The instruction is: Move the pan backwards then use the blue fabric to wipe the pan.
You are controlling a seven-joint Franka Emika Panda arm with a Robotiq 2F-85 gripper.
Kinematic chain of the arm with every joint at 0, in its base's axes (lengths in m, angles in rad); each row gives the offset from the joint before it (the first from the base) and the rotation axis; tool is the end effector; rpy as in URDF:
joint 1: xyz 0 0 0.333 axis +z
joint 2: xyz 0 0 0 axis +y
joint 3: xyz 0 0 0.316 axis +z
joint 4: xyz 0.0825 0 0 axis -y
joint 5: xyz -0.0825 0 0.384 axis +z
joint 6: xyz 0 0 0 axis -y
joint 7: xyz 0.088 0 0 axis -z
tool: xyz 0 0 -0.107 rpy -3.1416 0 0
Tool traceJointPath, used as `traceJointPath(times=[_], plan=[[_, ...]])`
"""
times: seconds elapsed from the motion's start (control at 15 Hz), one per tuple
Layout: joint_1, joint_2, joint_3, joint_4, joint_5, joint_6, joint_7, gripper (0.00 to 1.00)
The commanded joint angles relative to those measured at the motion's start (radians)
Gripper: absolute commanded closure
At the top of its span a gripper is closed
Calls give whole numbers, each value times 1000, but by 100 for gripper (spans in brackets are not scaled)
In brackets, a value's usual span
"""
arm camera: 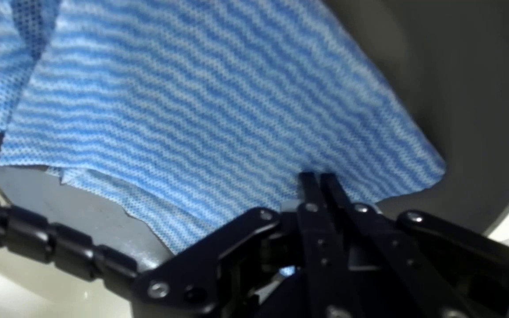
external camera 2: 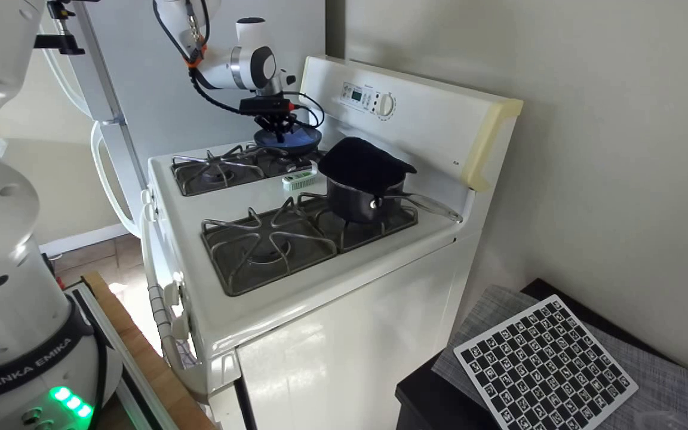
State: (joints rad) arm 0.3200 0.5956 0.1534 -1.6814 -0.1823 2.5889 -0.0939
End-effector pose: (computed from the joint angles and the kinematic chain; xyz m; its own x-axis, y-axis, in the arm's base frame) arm 0.6352 0.3125 0.2911 0.7395 0.5991 0.3070 0.6063 -0.7909 0.0829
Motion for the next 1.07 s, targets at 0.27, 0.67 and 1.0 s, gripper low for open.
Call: traceJointPath(times=[0.27, 0.67, 1.0], plan=[[12, -30, -29, -29, -52, -77, 15, 100], [-13, -46, 26, -19, 11, -199, -7, 100], [-13, -45, 32, -13, 21, -188, -3, 100]])
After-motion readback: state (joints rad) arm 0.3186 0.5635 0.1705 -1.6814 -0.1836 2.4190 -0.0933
